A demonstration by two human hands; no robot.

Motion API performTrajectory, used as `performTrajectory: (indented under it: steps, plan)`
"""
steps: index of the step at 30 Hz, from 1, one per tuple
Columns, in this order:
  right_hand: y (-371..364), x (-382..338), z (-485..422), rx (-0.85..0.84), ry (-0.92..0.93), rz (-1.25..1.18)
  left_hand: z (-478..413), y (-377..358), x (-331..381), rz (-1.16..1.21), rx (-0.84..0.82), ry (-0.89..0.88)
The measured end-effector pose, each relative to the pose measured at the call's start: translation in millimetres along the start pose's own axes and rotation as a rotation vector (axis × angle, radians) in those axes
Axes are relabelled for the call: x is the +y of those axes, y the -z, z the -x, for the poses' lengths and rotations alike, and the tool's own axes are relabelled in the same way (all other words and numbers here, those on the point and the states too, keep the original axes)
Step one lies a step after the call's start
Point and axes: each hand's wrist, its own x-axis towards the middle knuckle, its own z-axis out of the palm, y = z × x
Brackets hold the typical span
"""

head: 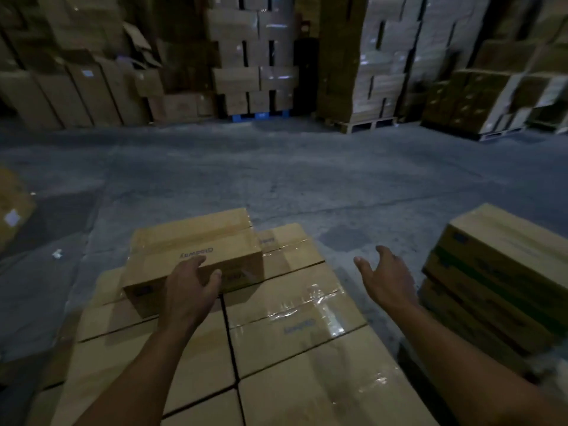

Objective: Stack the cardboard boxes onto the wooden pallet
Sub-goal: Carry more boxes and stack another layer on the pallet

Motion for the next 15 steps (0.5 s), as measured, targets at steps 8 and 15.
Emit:
performTrajectory:
  steps: [8, 15]
  plan:
    - [192.7, 57.6, 61.5, 0.215, -0.115, -0.018, 48.1, 13.3, 194.1, 0.103, -0.072, -0.302]
    - [298.3, 141.1, 66.0, 0.365, -0.256, -0.033, 84.6, -41.5, 331.3, 0.142, -0.19, -0.529]
